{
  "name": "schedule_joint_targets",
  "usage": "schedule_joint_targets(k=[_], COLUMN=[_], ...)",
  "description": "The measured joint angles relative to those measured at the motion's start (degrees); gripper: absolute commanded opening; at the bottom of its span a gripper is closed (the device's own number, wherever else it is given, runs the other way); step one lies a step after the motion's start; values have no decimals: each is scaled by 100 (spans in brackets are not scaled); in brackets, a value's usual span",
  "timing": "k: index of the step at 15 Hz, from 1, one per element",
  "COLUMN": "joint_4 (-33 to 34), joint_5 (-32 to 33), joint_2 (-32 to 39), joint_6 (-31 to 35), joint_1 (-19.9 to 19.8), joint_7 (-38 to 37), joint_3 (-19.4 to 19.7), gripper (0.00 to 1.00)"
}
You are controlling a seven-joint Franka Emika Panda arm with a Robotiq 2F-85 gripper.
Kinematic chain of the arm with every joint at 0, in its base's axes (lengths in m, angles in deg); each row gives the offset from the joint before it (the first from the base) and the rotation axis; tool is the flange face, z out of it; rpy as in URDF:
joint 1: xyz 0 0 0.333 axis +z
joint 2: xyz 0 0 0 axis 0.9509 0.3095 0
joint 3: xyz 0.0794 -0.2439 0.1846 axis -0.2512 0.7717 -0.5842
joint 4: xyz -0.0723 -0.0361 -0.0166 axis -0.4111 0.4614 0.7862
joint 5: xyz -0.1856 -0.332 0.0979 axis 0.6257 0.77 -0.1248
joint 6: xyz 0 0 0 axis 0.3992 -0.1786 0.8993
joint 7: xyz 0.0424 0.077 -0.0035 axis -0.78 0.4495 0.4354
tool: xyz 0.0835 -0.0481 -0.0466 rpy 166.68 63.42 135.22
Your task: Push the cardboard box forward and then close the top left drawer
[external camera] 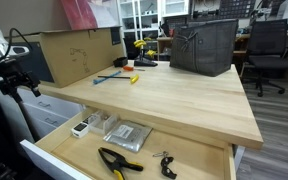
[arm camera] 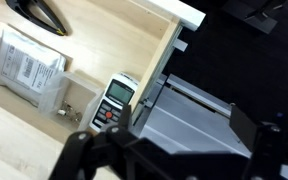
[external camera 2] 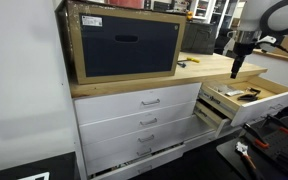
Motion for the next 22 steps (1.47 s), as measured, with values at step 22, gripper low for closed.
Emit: schedule_joint_targets(k=[22], joint_4=[1705], joint_5=[-2051], joint_2=[-437], joint_6=[-1322], joint_1=[-236], joint_7=[503], joint_3=[642], gripper=[100])
